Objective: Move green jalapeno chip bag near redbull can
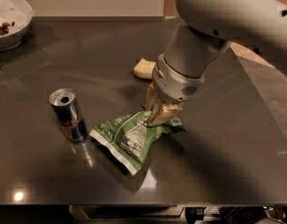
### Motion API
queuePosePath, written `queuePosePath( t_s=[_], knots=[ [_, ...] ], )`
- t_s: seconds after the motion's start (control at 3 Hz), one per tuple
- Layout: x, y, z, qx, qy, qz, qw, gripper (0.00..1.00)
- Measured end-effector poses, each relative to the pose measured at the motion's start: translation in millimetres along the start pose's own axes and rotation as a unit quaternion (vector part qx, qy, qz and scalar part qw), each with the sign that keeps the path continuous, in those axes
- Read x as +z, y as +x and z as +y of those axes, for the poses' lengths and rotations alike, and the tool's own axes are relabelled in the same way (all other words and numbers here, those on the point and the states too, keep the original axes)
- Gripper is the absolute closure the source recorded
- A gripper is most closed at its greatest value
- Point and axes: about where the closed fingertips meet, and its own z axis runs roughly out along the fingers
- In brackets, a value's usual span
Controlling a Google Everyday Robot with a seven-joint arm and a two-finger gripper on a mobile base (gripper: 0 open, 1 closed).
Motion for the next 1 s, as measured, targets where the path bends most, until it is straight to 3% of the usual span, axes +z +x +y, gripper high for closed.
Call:
queuePosePath(
  t_s=[0.33, 0.67, 1.0],
  knots=[
    [2.7, -4.2, -3.6, -0.004, -0.002, -0.004, 1.0000, 0.14],
    [3.4, -8.9, -7.0, -0.008, -0.001, -0.011, 0.9999, 0.00],
    [3.4, -8.9, -7.0, -0.008, -0.001, -0.011, 0.9999, 0.00]
  ],
)
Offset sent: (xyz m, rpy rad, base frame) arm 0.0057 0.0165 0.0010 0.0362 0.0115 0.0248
